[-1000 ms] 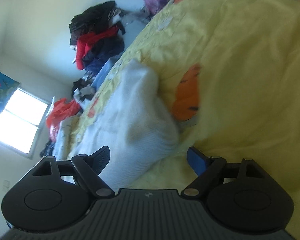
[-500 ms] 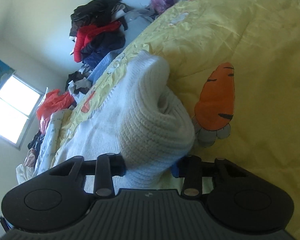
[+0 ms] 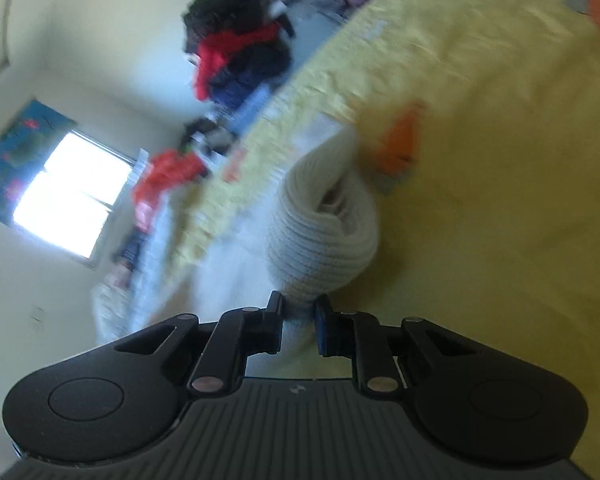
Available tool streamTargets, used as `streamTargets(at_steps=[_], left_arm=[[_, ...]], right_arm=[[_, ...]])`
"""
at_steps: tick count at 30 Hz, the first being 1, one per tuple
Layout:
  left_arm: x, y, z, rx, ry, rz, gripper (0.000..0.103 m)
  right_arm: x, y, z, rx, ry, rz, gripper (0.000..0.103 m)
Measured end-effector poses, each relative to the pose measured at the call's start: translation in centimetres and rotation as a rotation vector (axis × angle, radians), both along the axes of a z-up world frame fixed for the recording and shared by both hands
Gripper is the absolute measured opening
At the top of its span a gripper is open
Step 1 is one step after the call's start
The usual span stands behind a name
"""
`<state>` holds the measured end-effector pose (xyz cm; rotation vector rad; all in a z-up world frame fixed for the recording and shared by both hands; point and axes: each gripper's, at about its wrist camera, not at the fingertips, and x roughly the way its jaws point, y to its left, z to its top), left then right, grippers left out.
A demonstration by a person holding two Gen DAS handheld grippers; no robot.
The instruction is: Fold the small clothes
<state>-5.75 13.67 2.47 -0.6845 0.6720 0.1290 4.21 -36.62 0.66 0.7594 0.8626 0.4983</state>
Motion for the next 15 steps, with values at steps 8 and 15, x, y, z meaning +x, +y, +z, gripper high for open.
streamTargets(at_steps=[8, 15], left_arm=[[1.5, 0.3, -0.5, 0.045, 0.034, 0.060, 0.065], [1.8, 0.1, -0.8, 0.047, 0.013, 0.109, 0.064]], right_arm=[[-0.2, -3.2, 0.8, -0.042, -0.061, -0.247, 0.084], [2.7, 1.7, 3.7, -0.051, -0.173, -0.090, 0.084]])
